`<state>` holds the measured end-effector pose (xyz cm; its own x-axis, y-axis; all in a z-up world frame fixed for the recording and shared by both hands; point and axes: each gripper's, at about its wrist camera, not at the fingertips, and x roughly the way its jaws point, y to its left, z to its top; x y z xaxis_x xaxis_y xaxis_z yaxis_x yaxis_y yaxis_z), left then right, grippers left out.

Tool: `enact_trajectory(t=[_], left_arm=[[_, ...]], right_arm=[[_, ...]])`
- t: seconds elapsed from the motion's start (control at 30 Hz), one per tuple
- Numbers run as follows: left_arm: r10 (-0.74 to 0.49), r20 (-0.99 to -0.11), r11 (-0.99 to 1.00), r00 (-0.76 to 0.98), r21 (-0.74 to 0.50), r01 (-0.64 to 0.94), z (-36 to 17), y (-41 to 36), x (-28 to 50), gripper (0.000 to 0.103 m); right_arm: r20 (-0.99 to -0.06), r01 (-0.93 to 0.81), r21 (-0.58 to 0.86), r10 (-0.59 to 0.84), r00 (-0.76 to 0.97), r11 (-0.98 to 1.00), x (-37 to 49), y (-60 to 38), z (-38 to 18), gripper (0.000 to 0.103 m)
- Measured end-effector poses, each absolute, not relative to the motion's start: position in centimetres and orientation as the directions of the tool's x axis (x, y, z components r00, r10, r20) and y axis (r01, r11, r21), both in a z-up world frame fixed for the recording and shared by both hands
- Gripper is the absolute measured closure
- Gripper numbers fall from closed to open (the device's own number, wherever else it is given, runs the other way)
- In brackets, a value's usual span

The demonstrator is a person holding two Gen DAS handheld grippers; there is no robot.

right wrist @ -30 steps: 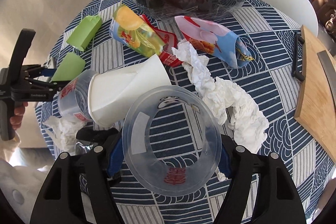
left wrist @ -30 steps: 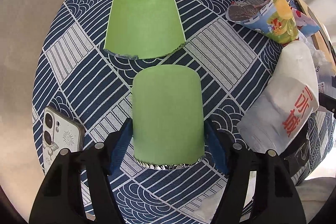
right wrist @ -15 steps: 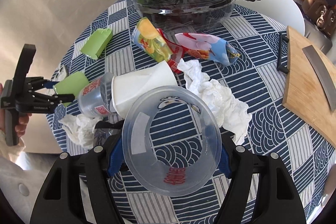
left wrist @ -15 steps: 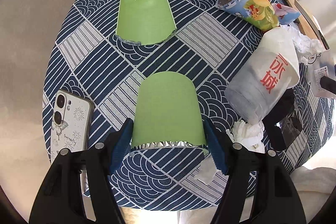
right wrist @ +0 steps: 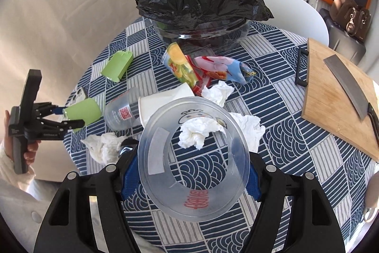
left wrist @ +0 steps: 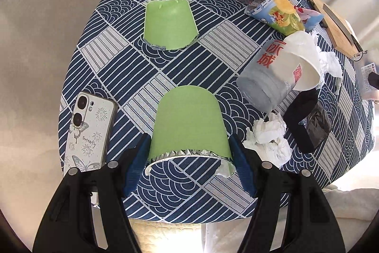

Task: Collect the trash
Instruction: 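Close the left tool on the green cup while the right tool grips the clear bowl, then carry the green cup and clear bowl with both tools over the trash bin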

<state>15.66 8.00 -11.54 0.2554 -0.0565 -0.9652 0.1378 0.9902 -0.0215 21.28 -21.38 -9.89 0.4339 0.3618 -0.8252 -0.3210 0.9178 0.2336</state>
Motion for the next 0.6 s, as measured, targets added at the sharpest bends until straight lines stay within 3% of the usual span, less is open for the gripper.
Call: enact_trajectory(t=[0.6], left_arm=[[-0.049,-0.948,0.989,0.313,-0.001,0.151,-8.6,7.9,15.8,0.036]], right_arm=[[-0.779,-0.341,0.217,0.373,0.504,0.915,20.5,-22.5,-7.1,0.036]])
